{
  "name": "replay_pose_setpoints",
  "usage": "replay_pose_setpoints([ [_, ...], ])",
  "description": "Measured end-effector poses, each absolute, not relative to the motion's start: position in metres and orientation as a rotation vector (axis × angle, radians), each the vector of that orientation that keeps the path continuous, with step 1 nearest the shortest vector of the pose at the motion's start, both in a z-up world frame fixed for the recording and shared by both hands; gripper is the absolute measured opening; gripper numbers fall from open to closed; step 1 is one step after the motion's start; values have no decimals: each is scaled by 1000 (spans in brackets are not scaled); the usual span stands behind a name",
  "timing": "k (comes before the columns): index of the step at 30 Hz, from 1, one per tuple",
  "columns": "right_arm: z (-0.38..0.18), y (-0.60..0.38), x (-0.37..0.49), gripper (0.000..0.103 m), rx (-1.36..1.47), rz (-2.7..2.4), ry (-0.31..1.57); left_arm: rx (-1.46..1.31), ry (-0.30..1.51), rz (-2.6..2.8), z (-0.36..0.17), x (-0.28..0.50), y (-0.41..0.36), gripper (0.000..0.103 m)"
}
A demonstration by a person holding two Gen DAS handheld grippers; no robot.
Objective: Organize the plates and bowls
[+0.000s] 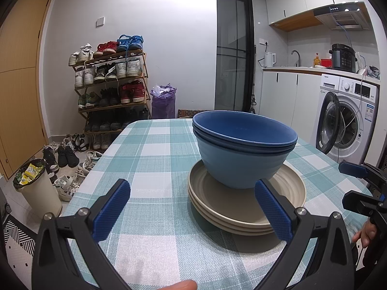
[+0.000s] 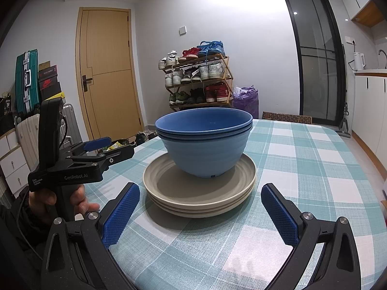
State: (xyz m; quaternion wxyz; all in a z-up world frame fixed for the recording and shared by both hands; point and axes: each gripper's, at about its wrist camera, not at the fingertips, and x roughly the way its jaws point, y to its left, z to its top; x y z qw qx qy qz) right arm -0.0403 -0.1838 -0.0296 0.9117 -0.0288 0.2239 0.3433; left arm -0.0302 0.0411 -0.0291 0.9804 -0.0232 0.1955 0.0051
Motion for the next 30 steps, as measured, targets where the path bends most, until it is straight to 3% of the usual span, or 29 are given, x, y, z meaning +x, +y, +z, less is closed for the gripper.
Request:
replay_pose_setpoints([
  [30,-32,-182,-41,102,-64,714,467,-62,403,-7,-33,-28,41,103],
])
